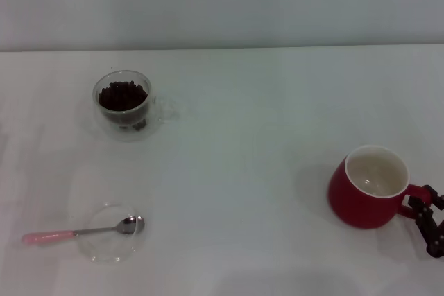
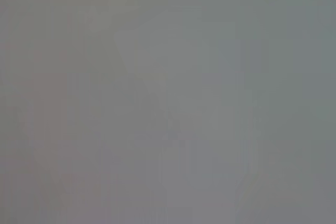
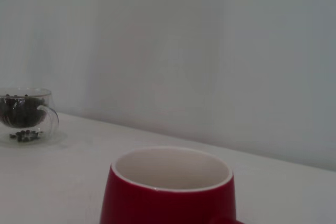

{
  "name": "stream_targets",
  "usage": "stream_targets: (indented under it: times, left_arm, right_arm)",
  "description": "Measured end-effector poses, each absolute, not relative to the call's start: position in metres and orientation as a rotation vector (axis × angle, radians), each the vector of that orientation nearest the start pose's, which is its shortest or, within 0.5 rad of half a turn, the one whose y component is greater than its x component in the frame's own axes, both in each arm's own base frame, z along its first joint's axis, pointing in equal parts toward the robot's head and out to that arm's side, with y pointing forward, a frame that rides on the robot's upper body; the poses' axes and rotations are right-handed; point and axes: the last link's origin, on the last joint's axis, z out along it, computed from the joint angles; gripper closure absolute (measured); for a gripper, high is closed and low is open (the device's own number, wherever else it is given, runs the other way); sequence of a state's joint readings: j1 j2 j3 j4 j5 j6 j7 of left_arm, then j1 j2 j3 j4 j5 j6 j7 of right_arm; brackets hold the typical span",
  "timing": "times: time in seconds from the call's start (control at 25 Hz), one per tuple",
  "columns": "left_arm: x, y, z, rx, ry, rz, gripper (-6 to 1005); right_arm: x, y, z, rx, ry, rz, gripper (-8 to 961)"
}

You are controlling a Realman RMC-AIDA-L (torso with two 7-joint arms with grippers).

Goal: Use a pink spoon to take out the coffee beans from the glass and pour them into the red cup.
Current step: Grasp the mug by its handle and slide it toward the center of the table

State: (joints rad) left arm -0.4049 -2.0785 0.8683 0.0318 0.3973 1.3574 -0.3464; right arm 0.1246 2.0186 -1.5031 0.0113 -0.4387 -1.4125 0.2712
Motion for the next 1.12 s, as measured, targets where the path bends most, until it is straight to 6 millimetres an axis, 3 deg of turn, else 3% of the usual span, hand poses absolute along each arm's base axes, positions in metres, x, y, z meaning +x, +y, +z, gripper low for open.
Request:
stream_targets:
  times: [0.12,0.76,1.12]
  left_arm:
    - [-0.362,0.306,0.042,-1.331,-0.571,-0.814,198]
    - [-0.367,0.301,0.043,-1.312,-0.588,-0.804,199]
    - [-0.368,0.301,0.043,-1.311,-0.589,-0.802,199]
  right_arm:
    - [0.399,0.183,-0.018,-1.940,0.555,0.533,745]
    - [0.395,0.188,-0.021,-1.982,0.533,0.536,761]
    - [0.380,0.194,-0.031,-2.069,0.477,0.598,765]
